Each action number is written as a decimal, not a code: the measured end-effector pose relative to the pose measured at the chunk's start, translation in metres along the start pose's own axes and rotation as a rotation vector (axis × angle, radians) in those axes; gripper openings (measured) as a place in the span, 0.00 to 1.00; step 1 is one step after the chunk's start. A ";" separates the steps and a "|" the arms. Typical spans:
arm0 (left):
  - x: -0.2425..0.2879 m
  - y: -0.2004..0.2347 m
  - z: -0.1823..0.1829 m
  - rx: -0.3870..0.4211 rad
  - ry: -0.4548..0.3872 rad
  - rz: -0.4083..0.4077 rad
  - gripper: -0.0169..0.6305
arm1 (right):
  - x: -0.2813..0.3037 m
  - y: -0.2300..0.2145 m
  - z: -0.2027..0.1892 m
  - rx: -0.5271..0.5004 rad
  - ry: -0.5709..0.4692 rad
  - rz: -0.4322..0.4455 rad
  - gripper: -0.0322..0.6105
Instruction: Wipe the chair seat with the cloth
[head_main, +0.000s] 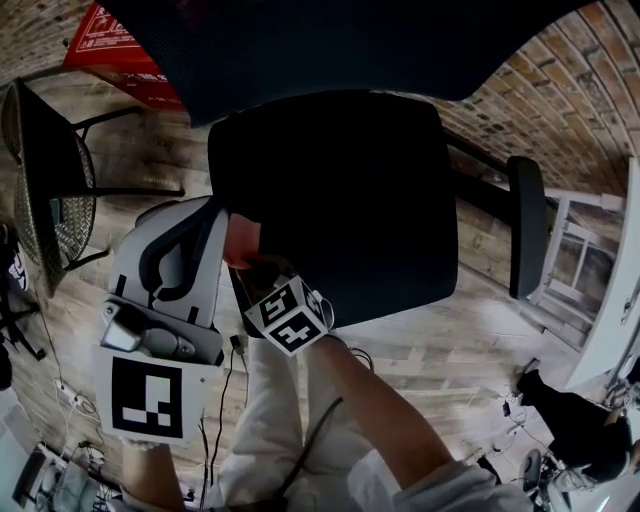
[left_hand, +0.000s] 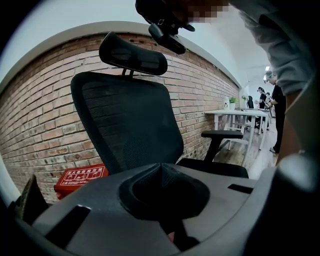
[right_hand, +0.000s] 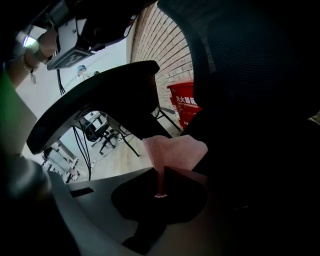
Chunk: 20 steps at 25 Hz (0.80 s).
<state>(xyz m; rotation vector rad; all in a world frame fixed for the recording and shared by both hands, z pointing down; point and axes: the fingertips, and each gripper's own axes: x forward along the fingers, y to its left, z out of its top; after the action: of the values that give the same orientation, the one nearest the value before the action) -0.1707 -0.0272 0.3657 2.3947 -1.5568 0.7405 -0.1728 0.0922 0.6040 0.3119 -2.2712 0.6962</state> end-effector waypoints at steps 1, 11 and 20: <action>0.001 -0.001 0.000 -0.002 0.000 -0.001 0.05 | -0.002 -0.003 -0.002 0.001 0.000 -0.010 0.14; 0.017 -0.025 0.008 0.013 -0.004 -0.037 0.05 | -0.047 -0.069 -0.035 0.093 -0.028 -0.193 0.14; 0.033 -0.054 0.018 0.032 -0.005 -0.080 0.05 | -0.100 -0.134 -0.068 0.174 -0.049 -0.359 0.14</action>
<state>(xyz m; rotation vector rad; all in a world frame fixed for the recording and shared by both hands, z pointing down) -0.1064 -0.0382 0.3733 2.4681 -1.4519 0.7492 -0.0085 0.0223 0.6254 0.8046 -2.1239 0.7005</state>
